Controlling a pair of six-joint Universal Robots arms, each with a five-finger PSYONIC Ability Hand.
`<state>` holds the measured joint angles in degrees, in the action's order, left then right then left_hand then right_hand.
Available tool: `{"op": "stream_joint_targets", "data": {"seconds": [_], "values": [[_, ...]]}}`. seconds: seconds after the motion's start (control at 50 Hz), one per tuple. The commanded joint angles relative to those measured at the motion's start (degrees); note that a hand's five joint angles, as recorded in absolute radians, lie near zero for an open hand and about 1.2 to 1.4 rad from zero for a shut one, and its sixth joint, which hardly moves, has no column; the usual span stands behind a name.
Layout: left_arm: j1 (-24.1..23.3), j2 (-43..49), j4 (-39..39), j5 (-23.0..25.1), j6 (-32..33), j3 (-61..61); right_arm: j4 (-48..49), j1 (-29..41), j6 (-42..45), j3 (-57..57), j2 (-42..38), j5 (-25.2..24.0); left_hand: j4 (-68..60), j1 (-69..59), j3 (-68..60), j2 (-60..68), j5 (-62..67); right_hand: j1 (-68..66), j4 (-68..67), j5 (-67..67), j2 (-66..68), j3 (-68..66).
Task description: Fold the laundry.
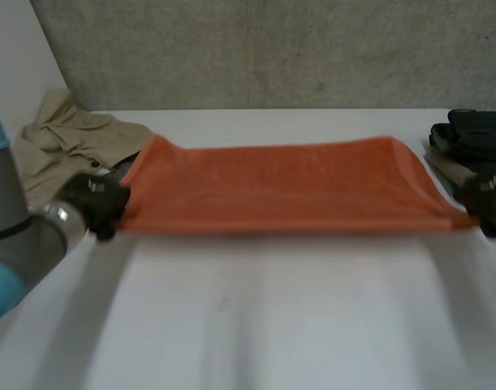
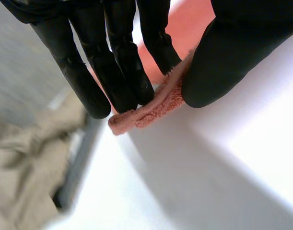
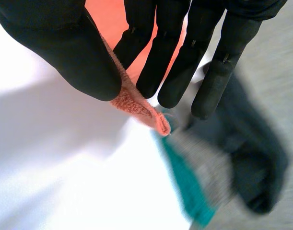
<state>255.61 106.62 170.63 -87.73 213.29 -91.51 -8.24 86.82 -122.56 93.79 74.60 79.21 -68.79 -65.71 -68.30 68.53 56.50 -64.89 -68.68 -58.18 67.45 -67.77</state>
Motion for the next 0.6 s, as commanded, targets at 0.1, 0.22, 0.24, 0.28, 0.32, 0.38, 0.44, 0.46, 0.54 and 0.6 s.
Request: {"op": "stream_joint_targets", "data": {"seconds": [0.1, 0.22, 0.24, 0.28, 0.32, 0.38, 0.44, 0.46, 0.54, 0.6], "values": [[0.4, -8.9, -21.5, 2.2, 11.9, -9.7, -18.5, -6.8, 20.6, 8.1, 7.8, -7.2, -11.2, -14.3, -11.7, 11.5, 13.5, -15.1, -11.3, -11.8, 12.6, -12.2], [1.1, -5.5, -16.3, 3.1, 11.4, -3.5, -12.0, -4.5, 14.0, 4.8, 4.5, -6.9, -11.2, -14.3, -11.7, 11.5, 13.5, -15.1, -11.3, -11.8, 12.6, -12.2], [1.1, -4.6, -15.6, 3.0, 11.3, -2.3, -10.8, -3.8, 12.7, 4.0, 4.0, -6.6, -11.2, -14.3, -11.7, 11.5, 13.5, -15.1, -11.3, -11.8, 12.6, -12.2], [0.9, -1.6, -13.6, 2.5, 10.0, 1.7, -6.6, -1.7, 8.7, 1.5, 1.9, -5.8, -11.2, -14.3, -11.7, 11.5, 13.5, -15.1, -11.3, -11.8, 12.6, -12.2], [0.6, 0.5, -12.4, 1.9, 8.6, 4.6, -3.7, -0.3, 5.9, -0.1, 0.5, -5.0, -11.2, -14.3, -11.7, 11.5, 13.5, -15.1, -11.3, -11.8, 12.6, -12.2], [0.1, 5.0, -10.6, 0.4, 5.4, 10.4, 2.9, 1.9, 0.8, -3.3, -2.5, -3.3, -11.2, -14.3, -11.7, 11.5, 13.5, -15.1, -11.3, -11.8, 12.6, -12.2], [-0.6, 9.4, -9.8, -1.6, 2.9, 15.4, 9.3, 3.4, -3.3, -6.2, -6.6, -0.9, -11.2, -14.3, -11.7, 11.5, 13.5, -15.1, -11.3, -11.8, 12.6, -12.2], [-0.8, 10.4, -9.8, -2.3, 2.3, 16.6, 10.3, 3.9, -4.0, -6.7, -7.4, -0.2, -11.2, -14.3, -11.7, 11.5, 13.5, -15.1, -11.3, -11.8, 12.6, -12.2], [-2.2, 14.8, -10.3, -5.2, 0.7, 21.1, 15.1, 6.1, -6.3, -9.2, -11.6, 2.3, -11.2, -14.3, -11.7, 11.5, 13.5, -15.1, -11.3, -11.8, 12.6, -12.2], [-3.5, 16.9, -10.8, -6.9, 0.0, 23.5, 18.0, 7.3, -6.6, -10.6, -14.3, 3.2, -11.2, -14.3, -11.7, 11.5, 13.5, -15.1, -11.3, -11.8, 12.6, -12.2]]}}
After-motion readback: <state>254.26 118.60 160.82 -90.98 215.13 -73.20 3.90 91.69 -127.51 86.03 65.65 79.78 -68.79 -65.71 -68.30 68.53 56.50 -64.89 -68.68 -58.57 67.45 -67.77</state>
